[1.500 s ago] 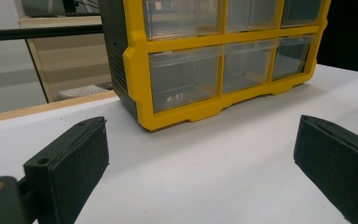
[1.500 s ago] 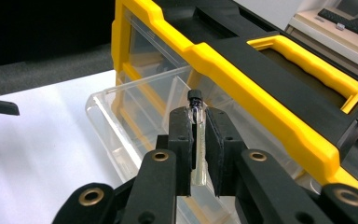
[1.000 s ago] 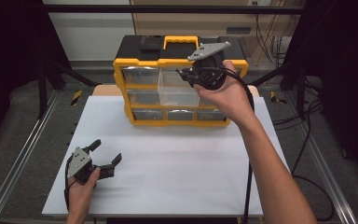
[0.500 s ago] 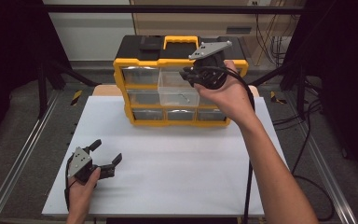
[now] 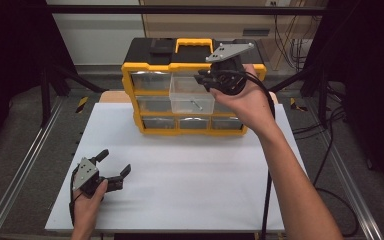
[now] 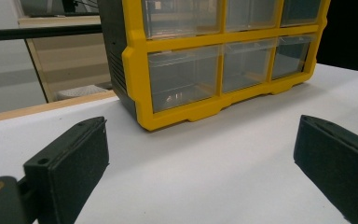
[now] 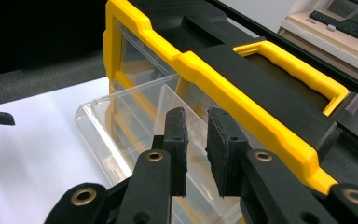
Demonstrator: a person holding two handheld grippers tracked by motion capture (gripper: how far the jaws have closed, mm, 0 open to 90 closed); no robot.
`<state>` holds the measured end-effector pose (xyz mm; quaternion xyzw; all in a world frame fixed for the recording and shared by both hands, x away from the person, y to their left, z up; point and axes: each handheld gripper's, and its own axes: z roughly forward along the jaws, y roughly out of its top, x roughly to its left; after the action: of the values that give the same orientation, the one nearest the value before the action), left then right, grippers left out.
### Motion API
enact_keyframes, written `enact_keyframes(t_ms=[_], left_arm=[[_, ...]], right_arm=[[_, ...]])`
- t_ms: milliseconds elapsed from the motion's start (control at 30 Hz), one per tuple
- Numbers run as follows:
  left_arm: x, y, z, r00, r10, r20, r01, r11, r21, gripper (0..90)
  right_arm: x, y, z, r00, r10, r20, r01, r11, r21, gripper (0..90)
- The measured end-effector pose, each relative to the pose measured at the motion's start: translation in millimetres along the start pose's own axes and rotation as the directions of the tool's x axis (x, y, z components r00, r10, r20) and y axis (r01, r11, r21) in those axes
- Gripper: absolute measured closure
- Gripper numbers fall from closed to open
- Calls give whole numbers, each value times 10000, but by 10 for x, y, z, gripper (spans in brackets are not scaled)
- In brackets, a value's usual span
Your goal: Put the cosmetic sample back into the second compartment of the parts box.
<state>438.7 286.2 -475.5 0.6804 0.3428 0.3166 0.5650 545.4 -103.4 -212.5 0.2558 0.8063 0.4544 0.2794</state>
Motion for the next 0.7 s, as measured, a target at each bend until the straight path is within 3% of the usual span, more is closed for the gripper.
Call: enact_keyframes(t_ms=[700], left_arm=[[-1, 1, -1, 10000, 5, 0, -5, 10000, -1, 30]], right_arm=[[14, -4, -22, 9998, 172, 56, -170, 9995, -247, 712]])
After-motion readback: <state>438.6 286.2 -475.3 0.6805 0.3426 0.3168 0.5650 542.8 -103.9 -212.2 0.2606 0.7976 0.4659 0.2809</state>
